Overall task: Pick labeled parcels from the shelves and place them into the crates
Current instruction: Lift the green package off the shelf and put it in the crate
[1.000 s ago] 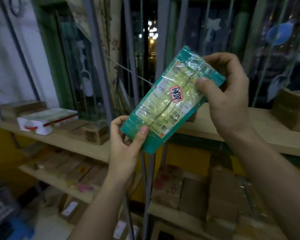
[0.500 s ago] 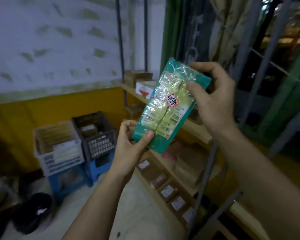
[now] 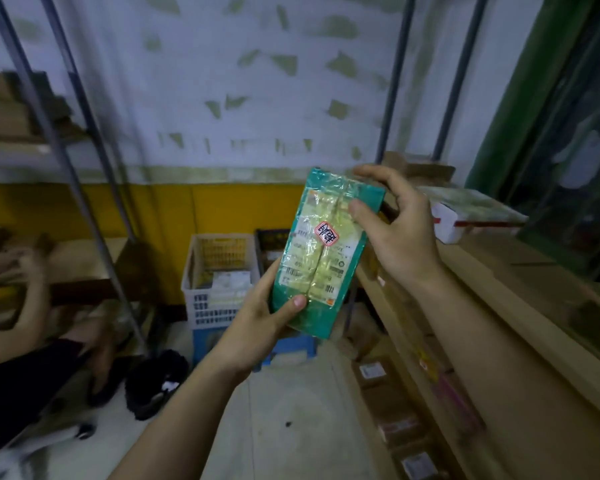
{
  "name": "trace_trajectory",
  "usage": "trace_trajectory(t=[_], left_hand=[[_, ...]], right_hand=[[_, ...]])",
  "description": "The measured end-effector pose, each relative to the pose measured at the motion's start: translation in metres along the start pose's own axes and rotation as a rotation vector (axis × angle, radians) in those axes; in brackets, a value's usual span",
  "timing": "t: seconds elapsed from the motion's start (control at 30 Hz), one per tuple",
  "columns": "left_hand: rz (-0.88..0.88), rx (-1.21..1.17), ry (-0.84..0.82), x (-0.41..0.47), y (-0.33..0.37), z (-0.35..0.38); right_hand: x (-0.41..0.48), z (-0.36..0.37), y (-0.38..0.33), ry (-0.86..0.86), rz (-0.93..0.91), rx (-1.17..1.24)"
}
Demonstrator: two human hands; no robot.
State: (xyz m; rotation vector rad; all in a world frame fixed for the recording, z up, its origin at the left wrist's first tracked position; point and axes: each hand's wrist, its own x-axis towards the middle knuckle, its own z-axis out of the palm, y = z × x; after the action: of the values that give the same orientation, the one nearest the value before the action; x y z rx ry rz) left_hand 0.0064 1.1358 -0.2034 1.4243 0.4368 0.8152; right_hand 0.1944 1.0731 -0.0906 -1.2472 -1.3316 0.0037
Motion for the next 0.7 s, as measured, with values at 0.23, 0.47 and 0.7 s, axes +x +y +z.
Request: trace_trajectory(t=[0.23,0.47,0.7], left_hand=[[-0.034,-0.034,0.171,0.096,-0.034,-0.009],[-0.085,-0.084,0.316,0.174,-0.069,-0.041],[-0.131,-0.097,0.388,0.279,-0.114,-0.086]], right_hand=[[0.062,0.024,0.112,-0.007,0.169,0.205],[0.087,0.078,0.205,-0.316,0.406,0.336],[0.138,0.126,0.291,-0.373,0.579,0.339]])
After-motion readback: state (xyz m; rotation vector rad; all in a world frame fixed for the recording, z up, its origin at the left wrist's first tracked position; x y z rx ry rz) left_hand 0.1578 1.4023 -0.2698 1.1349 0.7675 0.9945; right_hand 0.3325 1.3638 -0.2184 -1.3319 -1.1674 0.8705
